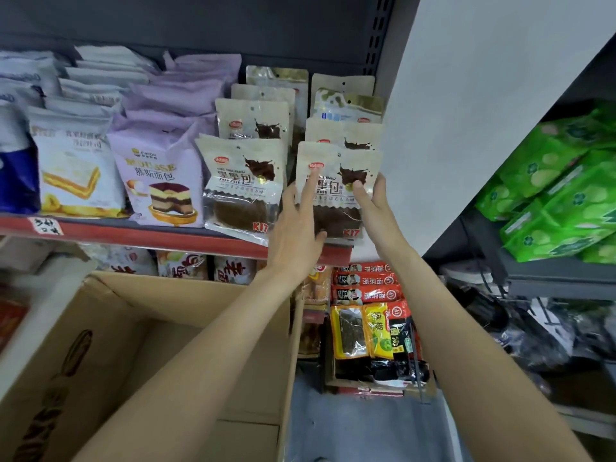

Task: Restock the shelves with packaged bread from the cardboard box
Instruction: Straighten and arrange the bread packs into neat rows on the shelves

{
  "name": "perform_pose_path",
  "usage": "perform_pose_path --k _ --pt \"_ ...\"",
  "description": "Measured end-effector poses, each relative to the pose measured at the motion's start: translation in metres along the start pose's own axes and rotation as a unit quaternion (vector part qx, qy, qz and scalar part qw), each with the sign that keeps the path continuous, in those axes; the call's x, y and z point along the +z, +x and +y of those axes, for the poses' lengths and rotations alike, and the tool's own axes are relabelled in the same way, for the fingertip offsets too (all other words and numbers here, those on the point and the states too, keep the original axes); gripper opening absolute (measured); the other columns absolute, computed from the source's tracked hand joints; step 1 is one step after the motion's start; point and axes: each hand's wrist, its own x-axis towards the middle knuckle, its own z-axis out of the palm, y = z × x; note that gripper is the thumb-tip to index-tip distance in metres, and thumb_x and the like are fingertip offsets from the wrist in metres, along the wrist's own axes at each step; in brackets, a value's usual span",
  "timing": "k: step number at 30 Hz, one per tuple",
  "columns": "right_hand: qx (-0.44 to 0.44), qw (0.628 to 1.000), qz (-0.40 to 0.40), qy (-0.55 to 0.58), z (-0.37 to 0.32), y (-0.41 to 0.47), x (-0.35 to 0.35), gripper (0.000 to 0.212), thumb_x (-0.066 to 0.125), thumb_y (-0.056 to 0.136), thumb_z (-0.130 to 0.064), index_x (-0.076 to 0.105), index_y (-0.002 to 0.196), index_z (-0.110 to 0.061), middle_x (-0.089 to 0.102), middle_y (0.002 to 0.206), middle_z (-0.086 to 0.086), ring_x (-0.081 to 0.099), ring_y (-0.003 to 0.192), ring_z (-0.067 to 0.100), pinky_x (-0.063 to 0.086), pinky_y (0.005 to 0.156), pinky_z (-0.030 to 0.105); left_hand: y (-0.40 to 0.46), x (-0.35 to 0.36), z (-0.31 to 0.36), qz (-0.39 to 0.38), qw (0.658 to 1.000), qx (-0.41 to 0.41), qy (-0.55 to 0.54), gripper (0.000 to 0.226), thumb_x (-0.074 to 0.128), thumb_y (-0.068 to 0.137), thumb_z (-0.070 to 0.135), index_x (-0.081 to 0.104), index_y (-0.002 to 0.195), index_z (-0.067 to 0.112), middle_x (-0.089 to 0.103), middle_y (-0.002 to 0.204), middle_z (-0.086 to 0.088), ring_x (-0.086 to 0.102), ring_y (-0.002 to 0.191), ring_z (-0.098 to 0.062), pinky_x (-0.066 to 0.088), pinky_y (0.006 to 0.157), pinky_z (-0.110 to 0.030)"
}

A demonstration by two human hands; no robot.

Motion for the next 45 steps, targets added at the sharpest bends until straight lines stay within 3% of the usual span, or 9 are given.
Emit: perform_pose_path --k 2,6,10,14,20,28,33,40,45 --pt "-0.003 1.0 0.013 -0.004 0.003 0.0 0.002 0.046 0.037 0.1 -0.035 0.023 0.142 -0.024 0.051 0.121 -0.014 0.053 0.108 0.002 0.046 0.082 0.011 0.004 0.0 0.002 -0.009 1.0 0.001 0.004 0.098 0.067 0.085 0.01 -0.002 0.15 0.036 0.016 0.154 -0.01 0.064 0.076 -0.02 0.056 0.067 -0.031" --pt "-0.006 0.999 0.035 -0.014 0.004 -0.001 0.002 0.047 0.04 0.099 -0.037 0.027 0.142 -0.025 0.051 0.123 -0.013 0.05 0.11 0.004 0.044 0.079 0.008 0.006 -0.001 0.005 -0.019 1.0 -0.003 0.006 0.096 0.065 0.085 0.01 -0.001 0.149 0.037 0.015 0.156 -0.009 0.066 0.079 -0.02 0.057 0.07 -0.03" --pt "-0.065 0.989 0.119 -0.056 0.0 -0.016 0.0 0.064 0.055 0.091 -0.041 0.025 0.144 -0.022 0.031 0.148 -0.004 0.033 0.136 0.015 0.032 0.111 0.032 -0.016 -0.023 0.006 -0.034 0.999 -0.002 -0.001 0.083 0.061 0.088 0.014 0.009 0.149 0.037 0.013 0.156 -0.009 0.064 0.083 -0.014 0.054 0.079 -0.028" --pt "-0.255 0.914 0.23 -0.215 -0.012 -0.051 0.017 0.037 0.059 0.09 -0.022 0.048 0.122 -0.008 0.05 0.121 0.01 0.049 0.109 0.023 0.043 0.091 0.027 -0.031 -0.058 -0.026 0.108 0.993 0.015 -0.034 0.044 0.065 0.083 0.01 0.05 0.125 0.013 0.047 0.127 -0.006 0.056 0.095 -0.01 0.052 0.082 -0.024" --pt "-0.335 0.841 0.316 -0.285 -0.005 -0.07 0.044 0.038 0.06 0.086 -0.011 0.045 0.12 -0.015 0.034 0.121 0.008 0.041 0.109 0.026 0.036 0.091 0.02 -0.005 -0.063 -0.099 0.088 0.986 0.08 0.116 0.071 0.076 0.074 0.032 0.044 0.136 0.022 0.03 0.148 -0.013 0.026 0.137 -0.032 0.03 0.11 -0.048" --pt "-0.237 0.8 0.178 -0.522 0.02 -0.057 0.063 0.036 0.06 0.087 -0.028 0.056 0.122 -0.025 0.045 0.14 0.007 0.029 0.131 0.028 0.028 0.104 0.054 0.014 -0.044 -0.09 0.082 0.977 0.069 0.182 0.063 0.077 0.072 0.033 0.051 0.129 0.023 0.046 0.132 -0.01 0.041 0.125 -0.03 0.037 0.098 -0.047" --pt "-0.209 0.803 0.213 -0.515 0.016 -0.054 0.065 0.029 0.056 0.087 -0.026 0.06 0.116 -0.025 0.05 0.135 0.005 0.034 0.124 0.027 0.029 0.097 0.047 0.005 -0.043 -0.102 0.109 0.976 0.107 0.153 0.05 0.075 0.072 0.013 0.058 0.118 0.02 0.053 0.118 -0.008 0.043 0.115 -0.025 0.044 0.087 -0.044" --pt "-0.37 0.821 0.163 -0.402 -0.048 -0.029 0.077 0.023 0.054 0.089 -0.011 0.066 0.109 -0.009 0.06 0.116 0.011 0.045 0.108 0.024 0.043 0.087 0.032 0.009 -0.091 -0.097 0.208 0.961 0.145 0.111 0.042 0.061 0.082 0.016 0.055 0.123 0.019 0.057 0.113 -0.007 0.049 0.101 -0.023 0.042 0.083 -0.039" --pt "-0.365 0.8 0.084 -0.47 -0.109 0.034 0.075 0.025 0.052 0.09 -0.009 0.066 0.11 -0.013 0.057 0.124 0.01 0.05 0.11 0.031 0.044 0.087 0.036 0.045 -0.121 -0.089 0.124 0.961 0.19 0.157 0.032 0.059 0.085 0.012 0.062 0.117 0.014 0.062 0.118 -0.009 0.057 0.107 -0.031 0.04 0.096 -0.043"
